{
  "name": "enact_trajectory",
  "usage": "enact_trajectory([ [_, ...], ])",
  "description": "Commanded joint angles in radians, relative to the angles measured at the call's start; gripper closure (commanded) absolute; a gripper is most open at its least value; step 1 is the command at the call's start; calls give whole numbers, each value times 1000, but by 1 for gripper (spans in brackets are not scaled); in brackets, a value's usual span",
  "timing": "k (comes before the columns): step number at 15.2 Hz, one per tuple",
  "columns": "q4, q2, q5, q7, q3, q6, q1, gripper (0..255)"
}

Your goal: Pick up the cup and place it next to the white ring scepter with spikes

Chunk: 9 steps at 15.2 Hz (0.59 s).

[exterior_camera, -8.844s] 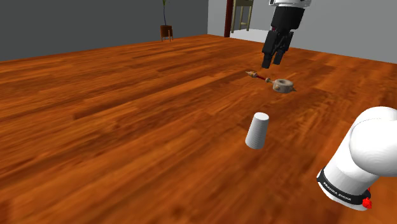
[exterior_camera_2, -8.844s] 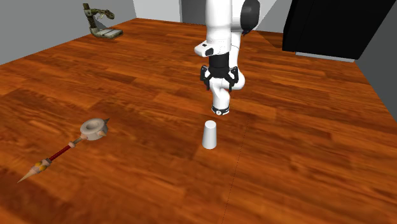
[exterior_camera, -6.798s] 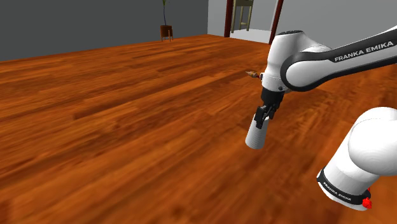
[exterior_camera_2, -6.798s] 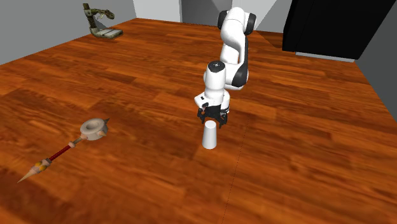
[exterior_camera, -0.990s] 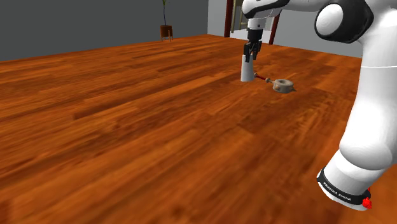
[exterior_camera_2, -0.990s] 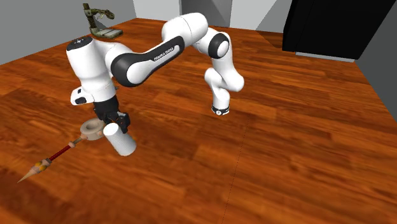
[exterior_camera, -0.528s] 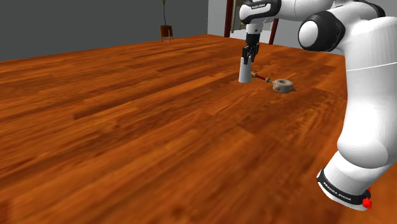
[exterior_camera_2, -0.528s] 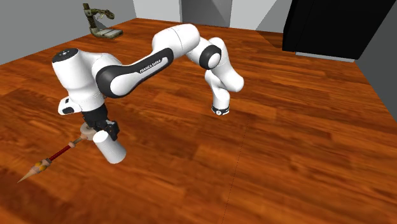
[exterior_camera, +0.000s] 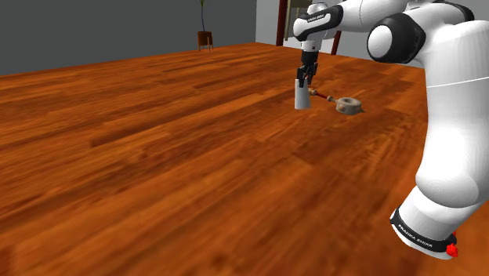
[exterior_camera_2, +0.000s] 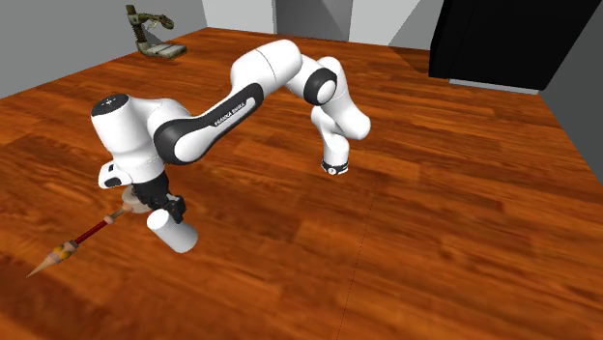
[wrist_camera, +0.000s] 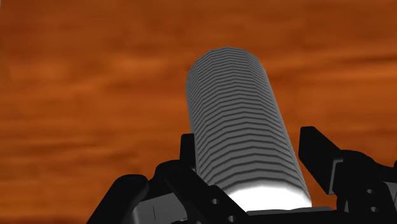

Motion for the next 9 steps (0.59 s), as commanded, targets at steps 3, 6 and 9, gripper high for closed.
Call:
enact_trajectory([
  [3, -48, 5, 2, -2, 2, 53, 3, 255],
  [6, -79, 11, 5, -4, 3, 90, 4, 255],
  [9, -107, 19, 8, -6, 5, 126, 5, 255],
])
